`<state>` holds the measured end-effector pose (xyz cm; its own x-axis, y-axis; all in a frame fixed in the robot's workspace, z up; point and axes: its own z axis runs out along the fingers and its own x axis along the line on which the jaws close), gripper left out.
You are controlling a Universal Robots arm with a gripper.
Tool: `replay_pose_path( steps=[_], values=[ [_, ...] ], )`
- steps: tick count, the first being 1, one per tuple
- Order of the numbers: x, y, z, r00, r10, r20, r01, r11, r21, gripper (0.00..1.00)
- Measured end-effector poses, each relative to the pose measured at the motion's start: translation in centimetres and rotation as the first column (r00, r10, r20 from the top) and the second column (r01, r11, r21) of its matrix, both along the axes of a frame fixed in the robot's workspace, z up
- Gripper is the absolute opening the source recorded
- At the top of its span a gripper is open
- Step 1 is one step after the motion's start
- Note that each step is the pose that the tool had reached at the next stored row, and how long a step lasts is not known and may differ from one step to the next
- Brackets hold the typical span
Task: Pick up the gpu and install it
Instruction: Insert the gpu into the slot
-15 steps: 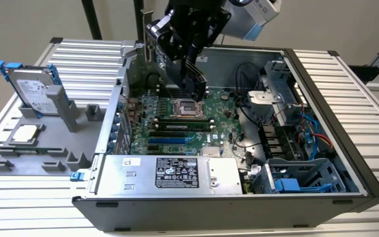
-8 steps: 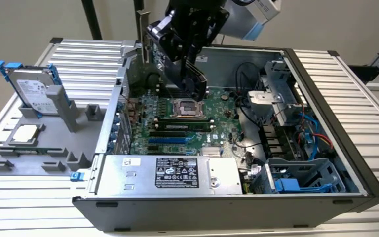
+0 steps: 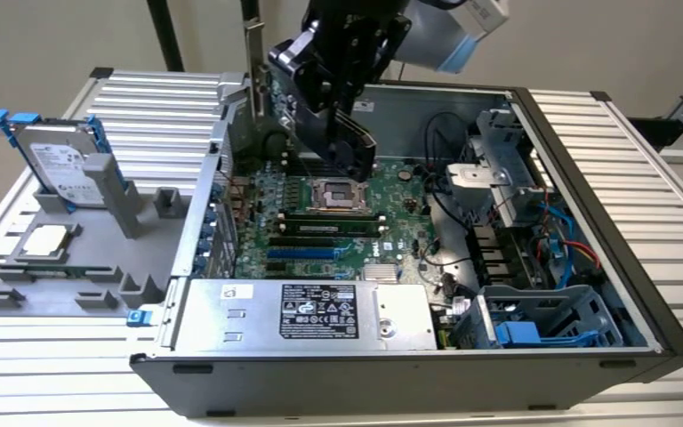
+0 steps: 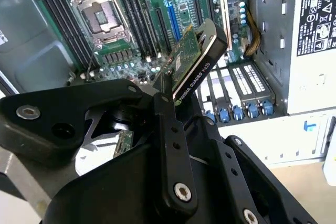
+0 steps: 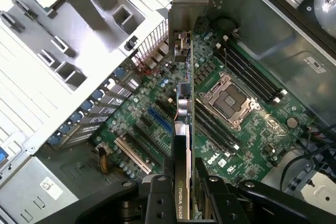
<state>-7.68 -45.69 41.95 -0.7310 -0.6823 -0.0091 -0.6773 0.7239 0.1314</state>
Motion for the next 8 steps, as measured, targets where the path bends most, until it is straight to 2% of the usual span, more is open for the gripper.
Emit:
replay_pose_path(
  steps=[8],
  values=[
    [0.31, 0.0, 0.0, 0.998, 0.063, 0.0001, -0.063, 0.998, 0.0001, 0.0]
  ],
)
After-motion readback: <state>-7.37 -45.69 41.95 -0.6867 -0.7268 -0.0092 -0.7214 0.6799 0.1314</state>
